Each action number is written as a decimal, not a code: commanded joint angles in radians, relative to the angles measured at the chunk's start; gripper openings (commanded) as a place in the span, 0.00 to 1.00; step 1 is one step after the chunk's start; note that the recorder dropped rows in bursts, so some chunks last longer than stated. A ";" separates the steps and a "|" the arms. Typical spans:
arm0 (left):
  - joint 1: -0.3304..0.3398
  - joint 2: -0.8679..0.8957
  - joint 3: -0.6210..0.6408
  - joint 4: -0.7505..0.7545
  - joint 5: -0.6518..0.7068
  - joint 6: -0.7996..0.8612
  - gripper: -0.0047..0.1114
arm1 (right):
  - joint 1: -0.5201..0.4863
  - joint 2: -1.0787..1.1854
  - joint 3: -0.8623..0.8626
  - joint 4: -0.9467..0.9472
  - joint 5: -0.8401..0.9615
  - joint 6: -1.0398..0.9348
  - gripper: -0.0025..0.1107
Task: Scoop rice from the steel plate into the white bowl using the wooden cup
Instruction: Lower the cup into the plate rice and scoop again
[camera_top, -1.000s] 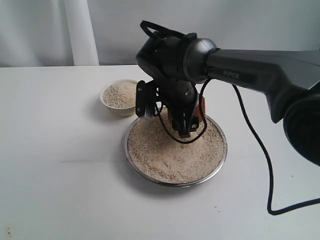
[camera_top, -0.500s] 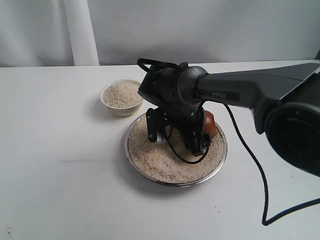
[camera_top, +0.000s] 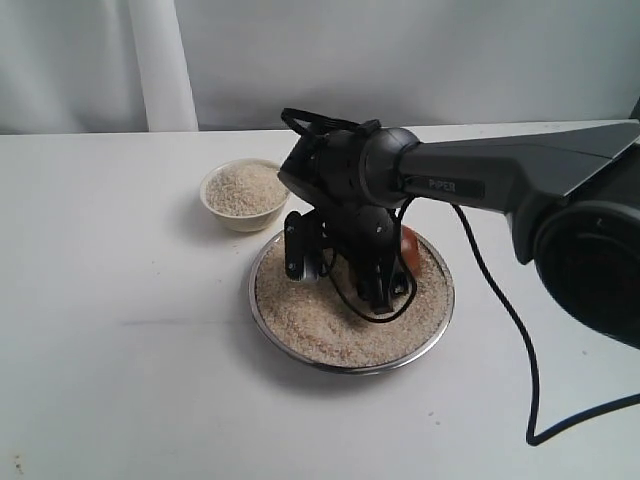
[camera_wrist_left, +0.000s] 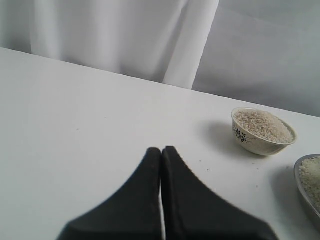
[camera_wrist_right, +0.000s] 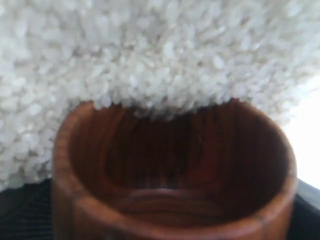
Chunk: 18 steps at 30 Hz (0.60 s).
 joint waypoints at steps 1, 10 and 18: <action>-0.005 -0.003 -0.002 -0.002 -0.008 -0.004 0.04 | -0.004 0.022 0.007 0.126 -0.116 0.004 0.02; -0.005 -0.003 -0.002 -0.002 -0.008 -0.004 0.04 | -0.004 0.022 0.007 0.181 -0.168 0.004 0.02; -0.005 -0.003 -0.002 -0.002 -0.008 -0.004 0.04 | -0.009 0.022 0.007 0.254 -0.208 0.020 0.02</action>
